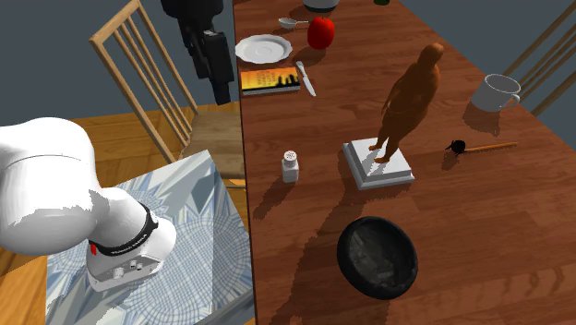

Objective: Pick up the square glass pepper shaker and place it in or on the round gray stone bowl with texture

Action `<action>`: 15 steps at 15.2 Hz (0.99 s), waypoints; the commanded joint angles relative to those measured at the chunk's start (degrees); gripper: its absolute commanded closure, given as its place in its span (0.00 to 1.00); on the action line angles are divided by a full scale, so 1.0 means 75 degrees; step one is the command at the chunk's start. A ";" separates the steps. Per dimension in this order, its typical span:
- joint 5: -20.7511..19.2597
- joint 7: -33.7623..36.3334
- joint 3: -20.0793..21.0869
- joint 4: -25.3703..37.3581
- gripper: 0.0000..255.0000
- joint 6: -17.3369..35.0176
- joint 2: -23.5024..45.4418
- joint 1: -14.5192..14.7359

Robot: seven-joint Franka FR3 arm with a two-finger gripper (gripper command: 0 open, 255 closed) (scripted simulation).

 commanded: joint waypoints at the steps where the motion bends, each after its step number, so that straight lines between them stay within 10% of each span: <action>1: 0.0000 0.0000 0.0000 0.0000 0.00 0.0000 0.0000 0.0000; 15: -0.0316 -0.0900 -0.0948 -0.1782 0.00 0.4734 0.2009 -0.0050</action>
